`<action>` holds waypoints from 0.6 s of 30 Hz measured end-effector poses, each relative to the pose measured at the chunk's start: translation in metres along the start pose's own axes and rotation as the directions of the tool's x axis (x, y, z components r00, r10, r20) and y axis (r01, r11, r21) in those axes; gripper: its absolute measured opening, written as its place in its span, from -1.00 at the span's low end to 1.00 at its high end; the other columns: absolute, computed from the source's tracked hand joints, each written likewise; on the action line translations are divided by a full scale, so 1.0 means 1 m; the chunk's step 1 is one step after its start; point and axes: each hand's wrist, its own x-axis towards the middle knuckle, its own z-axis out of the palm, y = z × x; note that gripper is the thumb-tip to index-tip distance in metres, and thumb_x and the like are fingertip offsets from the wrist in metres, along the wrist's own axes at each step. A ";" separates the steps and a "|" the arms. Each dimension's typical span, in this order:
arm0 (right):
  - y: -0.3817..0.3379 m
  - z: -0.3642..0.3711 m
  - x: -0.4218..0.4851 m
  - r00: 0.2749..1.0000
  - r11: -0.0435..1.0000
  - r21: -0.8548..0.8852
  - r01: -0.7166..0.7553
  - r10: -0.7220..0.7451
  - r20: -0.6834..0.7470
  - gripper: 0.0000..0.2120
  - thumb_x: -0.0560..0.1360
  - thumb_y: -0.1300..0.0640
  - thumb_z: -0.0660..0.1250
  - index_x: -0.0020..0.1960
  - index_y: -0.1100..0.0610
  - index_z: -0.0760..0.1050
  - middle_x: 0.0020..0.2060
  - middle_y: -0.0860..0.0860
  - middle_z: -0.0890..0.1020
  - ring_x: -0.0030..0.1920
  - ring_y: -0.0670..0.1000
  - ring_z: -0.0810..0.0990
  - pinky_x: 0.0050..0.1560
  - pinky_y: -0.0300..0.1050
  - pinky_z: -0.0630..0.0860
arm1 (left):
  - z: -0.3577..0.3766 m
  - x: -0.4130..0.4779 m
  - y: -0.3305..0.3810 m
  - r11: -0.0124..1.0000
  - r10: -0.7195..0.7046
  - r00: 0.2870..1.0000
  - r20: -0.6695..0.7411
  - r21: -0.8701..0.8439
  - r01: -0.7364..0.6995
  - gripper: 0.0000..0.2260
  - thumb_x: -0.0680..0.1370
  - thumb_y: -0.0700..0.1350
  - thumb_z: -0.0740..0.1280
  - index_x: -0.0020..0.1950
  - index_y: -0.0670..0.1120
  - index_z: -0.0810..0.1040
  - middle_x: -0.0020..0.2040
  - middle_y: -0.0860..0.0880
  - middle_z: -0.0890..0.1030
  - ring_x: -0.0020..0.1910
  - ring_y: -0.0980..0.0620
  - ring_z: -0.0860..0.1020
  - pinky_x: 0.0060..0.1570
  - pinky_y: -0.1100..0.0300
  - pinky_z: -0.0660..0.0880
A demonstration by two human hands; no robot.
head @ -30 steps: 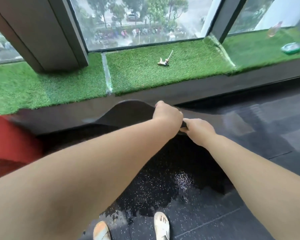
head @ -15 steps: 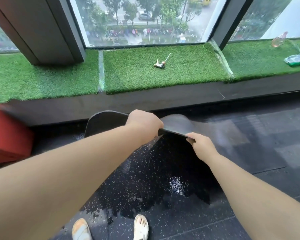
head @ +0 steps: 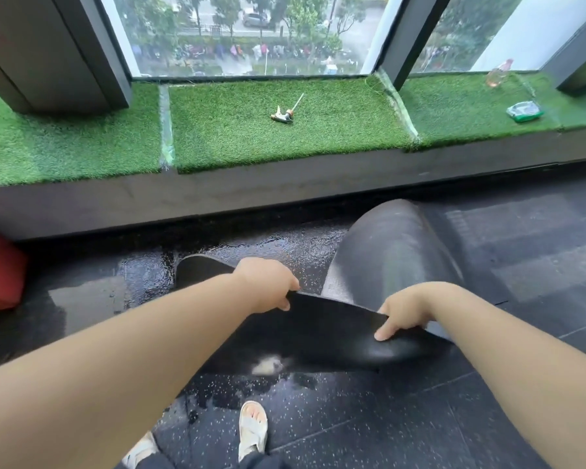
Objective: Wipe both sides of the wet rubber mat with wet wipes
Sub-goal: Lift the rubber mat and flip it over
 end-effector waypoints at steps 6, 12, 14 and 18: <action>-0.042 -0.033 0.012 0.856 0.928 -0.341 0.150 -0.294 -0.426 -0.63 0.44 -0.22 0.31 -0.14 0.10 0.52 -0.12 0.01 0.62 -0.06 0.05 0.58 -0.03 -0.06 0.48 | 0.040 -0.022 -0.055 0.906 -0.110 0.981 0.160 -0.389 0.165 -0.58 0.55 0.11 0.30 0.34 -0.03 0.42 0.28 -0.02 0.48 0.21 -0.06 0.46 0.02 0.17 0.34; -0.120 -0.019 0.060 0.427 0.850 -0.527 0.005 -0.478 -0.768 -0.66 0.50 -0.24 0.19 0.08 -0.04 0.51 0.03 0.00 0.61 0.11 0.11 0.51 0.13 -0.03 0.32 | 0.074 -0.033 -0.113 0.863 -0.261 0.921 0.288 -0.357 0.357 -0.49 0.54 0.14 0.29 0.43 -0.02 0.33 0.39 -0.02 0.39 0.30 -0.06 0.40 0.26 0.07 0.34; -0.140 -0.009 0.082 0.362 0.861 -0.505 0.062 -0.491 -0.792 -0.75 0.56 -0.09 0.18 0.14 -0.05 0.52 0.11 -0.01 0.57 0.16 0.12 0.46 0.26 0.03 0.25 | 0.092 -0.034 -0.118 0.858 -0.279 0.905 0.322 -0.341 0.385 -0.50 0.56 0.08 0.29 0.45 -0.04 0.30 0.39 -0.05 0.40 0.29 -0.09 0.42 0.24 0.06 0.38; -0.164 0.014 0.132 0.469 0.870 -0.330 0.367 -0.479 -0.742 -0.79 0.59 0.16 0.13 0.15 0.10 0.49 0.12 0.07 0.55 0.12 0.16 0.48 0.12 0.00 0.38 | 0.125 -0.026 -0.115 0.898 -0.300 0.902 0.310 -0.228 0.377 -0.60 0.58 -0.14 0.26 0.42 -0.06 0.35 0.32 -0.06 0.46 0.25 -0.08 0.46 0.13 0.10 0.41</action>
